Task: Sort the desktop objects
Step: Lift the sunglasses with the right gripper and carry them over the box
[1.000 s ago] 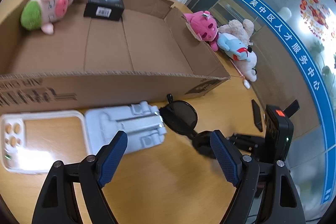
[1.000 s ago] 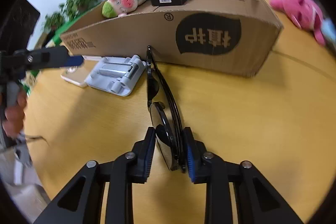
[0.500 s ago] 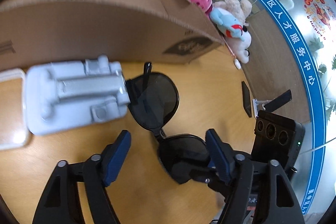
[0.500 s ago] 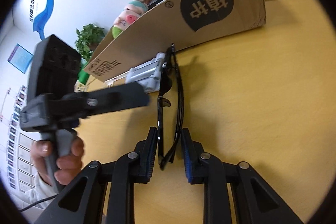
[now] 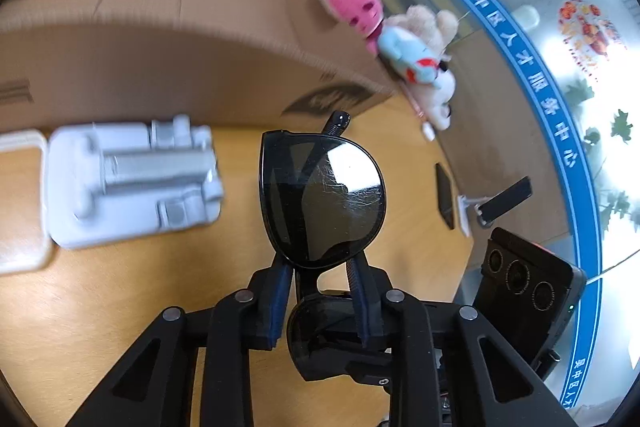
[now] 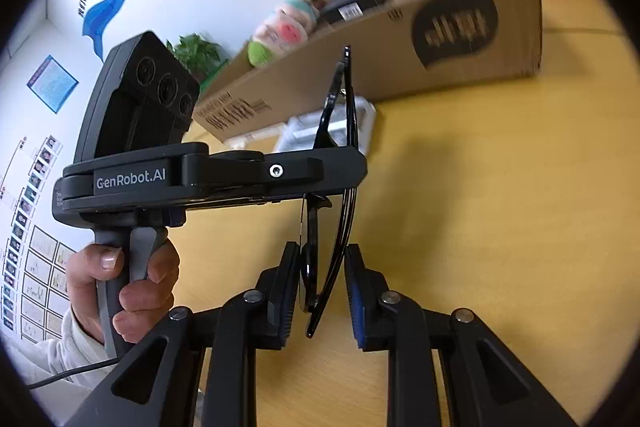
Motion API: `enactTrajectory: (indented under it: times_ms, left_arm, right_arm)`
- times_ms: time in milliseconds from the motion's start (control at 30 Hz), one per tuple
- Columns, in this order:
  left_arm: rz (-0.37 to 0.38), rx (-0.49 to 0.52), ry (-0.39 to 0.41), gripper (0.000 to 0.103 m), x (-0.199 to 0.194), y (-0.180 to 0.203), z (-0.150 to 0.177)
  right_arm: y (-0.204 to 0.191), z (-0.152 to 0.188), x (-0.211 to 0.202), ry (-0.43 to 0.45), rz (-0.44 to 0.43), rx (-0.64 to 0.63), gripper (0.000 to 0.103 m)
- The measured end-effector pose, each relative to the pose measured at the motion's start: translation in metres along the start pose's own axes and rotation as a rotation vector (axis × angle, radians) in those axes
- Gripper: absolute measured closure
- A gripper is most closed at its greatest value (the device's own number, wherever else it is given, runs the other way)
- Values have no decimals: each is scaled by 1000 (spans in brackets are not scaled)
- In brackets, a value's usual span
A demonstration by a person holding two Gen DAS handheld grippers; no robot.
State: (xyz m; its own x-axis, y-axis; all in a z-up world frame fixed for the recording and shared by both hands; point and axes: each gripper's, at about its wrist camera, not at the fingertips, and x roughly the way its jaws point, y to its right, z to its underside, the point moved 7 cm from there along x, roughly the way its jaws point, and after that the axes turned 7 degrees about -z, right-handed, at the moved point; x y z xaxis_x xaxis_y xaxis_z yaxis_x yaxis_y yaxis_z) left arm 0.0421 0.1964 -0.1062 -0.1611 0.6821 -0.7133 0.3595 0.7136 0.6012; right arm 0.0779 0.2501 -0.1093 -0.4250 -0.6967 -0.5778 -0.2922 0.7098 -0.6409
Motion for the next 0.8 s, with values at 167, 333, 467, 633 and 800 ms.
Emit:
enactTrajectory:
  times_ms: [167,333,467,633,800]
  left_arm:
    - [5,70,63,78,-34,14,-25]
    - [-4,97,108,79,-62,21,-64]
    - [-2,132,151,80,-76,32,-106]
    - [-10,165,179,82,-80,54,-173]
    - [-30,203,195,83,-82,66,-238]
  right_arm:
    - [-22,-25,-10,47,-6,-58,82]
    - [-40,-66,-11,92,14,-138,82]
    - [-49,-103,-22,132,14,-198,82]
    - [-54,-166,-29,178,66,-263,82]
    - [-50,-233,-32,218,114,-282,82]
